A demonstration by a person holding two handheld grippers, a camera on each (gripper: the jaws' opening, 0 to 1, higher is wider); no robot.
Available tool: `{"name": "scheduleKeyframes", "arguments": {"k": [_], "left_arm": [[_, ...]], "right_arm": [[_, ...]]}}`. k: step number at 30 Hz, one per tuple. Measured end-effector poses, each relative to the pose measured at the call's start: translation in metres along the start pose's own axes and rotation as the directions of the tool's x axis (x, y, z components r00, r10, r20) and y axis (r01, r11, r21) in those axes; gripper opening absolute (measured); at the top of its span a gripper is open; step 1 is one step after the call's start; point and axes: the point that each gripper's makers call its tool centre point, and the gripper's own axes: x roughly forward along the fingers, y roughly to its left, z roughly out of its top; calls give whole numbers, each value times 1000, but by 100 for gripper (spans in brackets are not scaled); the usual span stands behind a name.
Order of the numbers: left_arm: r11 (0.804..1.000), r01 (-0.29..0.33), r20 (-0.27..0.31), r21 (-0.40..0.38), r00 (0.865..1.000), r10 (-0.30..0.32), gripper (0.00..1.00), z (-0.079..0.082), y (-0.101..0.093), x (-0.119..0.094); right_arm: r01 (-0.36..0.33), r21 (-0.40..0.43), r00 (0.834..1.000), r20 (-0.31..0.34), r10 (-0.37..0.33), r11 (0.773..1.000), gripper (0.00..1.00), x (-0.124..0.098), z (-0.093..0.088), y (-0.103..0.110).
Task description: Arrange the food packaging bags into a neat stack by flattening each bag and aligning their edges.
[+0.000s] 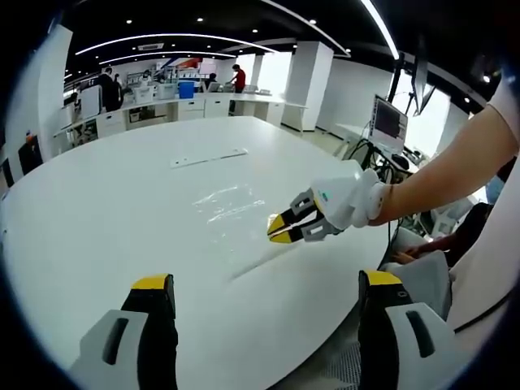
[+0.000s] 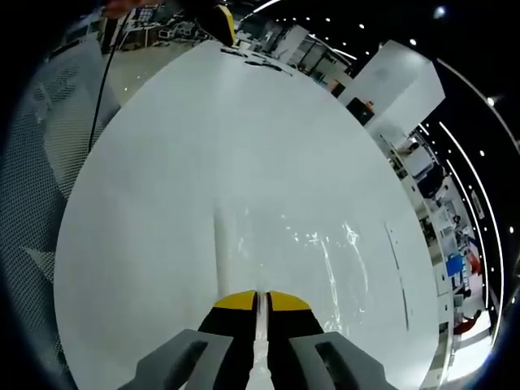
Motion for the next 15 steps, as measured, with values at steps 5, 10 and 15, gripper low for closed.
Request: {"name": "scheduleKeyframes", "arguments": {"k": [5, 10, 15], "left_arm": [[1000, 0, 0, -1, 1000, 0, 92, -1, 1, 0], [1000, 0, 2, -1, 1000, 0, 92, 0, 0, 0], [1000, -1, 1, -3, 1000, 1, 92, -1, 0, -1]], "right_arm": [[-2, 2, 1000, -1, 2, 1000, 1, 0, 0, 1], [-10, 4, 1000, -5, 10, 1000, 2, 0, -2, 3], [-14, 4, 1000, -7, 14, 1000, 2, 1, -3, 5]]}}
